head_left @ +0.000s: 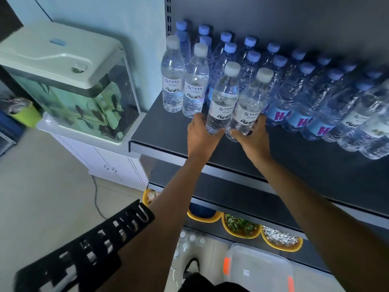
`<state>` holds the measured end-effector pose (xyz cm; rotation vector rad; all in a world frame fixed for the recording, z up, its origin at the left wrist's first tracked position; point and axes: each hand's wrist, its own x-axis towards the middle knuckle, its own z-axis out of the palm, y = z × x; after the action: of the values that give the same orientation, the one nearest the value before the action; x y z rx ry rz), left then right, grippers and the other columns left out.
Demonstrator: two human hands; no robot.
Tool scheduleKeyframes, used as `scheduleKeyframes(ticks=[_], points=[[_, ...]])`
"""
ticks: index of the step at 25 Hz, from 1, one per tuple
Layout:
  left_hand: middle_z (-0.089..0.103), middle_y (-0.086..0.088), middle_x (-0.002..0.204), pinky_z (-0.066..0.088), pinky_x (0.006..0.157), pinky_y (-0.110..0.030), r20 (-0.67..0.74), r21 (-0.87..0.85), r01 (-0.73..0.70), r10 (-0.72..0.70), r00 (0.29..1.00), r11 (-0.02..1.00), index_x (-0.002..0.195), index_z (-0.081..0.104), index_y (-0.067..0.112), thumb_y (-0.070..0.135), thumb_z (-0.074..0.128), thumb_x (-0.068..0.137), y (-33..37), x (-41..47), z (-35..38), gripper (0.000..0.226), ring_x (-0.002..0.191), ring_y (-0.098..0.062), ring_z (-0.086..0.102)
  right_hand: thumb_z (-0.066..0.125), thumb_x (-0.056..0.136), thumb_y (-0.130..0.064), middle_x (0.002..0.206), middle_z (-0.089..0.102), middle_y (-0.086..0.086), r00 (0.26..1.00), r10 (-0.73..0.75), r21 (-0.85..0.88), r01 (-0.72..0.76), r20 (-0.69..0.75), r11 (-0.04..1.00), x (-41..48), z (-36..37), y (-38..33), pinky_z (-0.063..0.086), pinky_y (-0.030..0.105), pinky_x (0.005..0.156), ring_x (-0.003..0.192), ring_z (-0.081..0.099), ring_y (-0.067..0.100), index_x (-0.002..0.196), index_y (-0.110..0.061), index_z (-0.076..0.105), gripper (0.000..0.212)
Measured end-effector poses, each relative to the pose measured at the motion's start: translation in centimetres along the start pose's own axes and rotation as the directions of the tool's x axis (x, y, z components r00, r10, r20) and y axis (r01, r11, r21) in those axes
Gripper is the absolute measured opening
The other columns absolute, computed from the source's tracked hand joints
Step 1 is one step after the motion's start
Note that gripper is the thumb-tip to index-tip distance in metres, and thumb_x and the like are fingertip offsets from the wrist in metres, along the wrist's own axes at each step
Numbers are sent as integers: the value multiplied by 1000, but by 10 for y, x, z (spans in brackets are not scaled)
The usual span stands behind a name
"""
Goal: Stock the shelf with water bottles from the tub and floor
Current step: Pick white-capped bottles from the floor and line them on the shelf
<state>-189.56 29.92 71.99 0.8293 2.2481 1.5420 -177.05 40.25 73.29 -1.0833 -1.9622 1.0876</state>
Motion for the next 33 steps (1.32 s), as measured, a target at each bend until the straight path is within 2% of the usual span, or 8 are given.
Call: scheduleKeyframes(ticks=[3,6,10,13,16,24,28,33], points=[[61,4,105,50,93,-44,-36,6,14,-13,999,1000,114,56,16,36,79,82,2,11,2,44,110,-23,53,85,72,-32,106,65,-27,999,-8,-5,8,-34,1000,12,11,-4,46,1,76,93,61,-20,137,-23,44,78],[57,-3,123,49,101,-45,-100,0,38,-38,994,999,129,57,13,32,76,87,1,18,6,49,119,-26,55,83,70,-42,111,66,-23,998,-16,-20,15,-61,1000,20,24,-4,55,28,93,106,68,4,135,-29,42,78],[55,3,110,51,94,-43,-169,-35,81,-86,982,996,114,52,15,35,77,85,-2,20,10,43,108,-22,55,81,71,-50,107,65,-28,989,-8,34,13,-149,999,20,40,-3,54,47,100,105,69,7,122,-44,41,66],[56,3,113,50,93,-40,-190,-25,64,-68,979,998,118,53,14,34,74,88,-2,21,11,42,110,-20,55,79,71,-48,115,65,-21,986,-16,59,26,-165,998,20,42,0,53,47,100,107,67,4,122,-45,42,63],[57,1,121,50,97,-41,-194,-7,44,-44,980,999,126,54,14,34,70,91,-3,22,13,44,117,-20,53,80,72,-44,122,64,-7,987,-41,43,49,-157,998,21,42,4,55,47,96,107,66,8,126,-33,46,64],[58,3,122,50,99,-41,-198,-4,56,-56,979,998,128,54,17,37,70,91,-2,21,15,45,118,-19,54,82,73,-46,129,59,-5,991,-57,-14,55,-123,998,22,42,7,53,51,97,108,65,13,135,-24,47,75],[52,7,112,49,98,-40,-175,-3,56,-56,983,998,121,53,18,37,78,84,-1,20,12,49,113,-21,55,89,74,-32,131,46,1,996,-56,66,61,-68,996,17,36,5,52,40,102,115,57,17,137,-17,46,78],[49,3,112,49,100,-44,-171,-45,60,-67,983,997,118,54,13,33,82,82,1,1,5,49,109,-22,55,87,77,-26,131,39,-2,998,-64,126,65,-13,990,-11,18,14,46,33,105,120,50,18,142,-20,40,80]])
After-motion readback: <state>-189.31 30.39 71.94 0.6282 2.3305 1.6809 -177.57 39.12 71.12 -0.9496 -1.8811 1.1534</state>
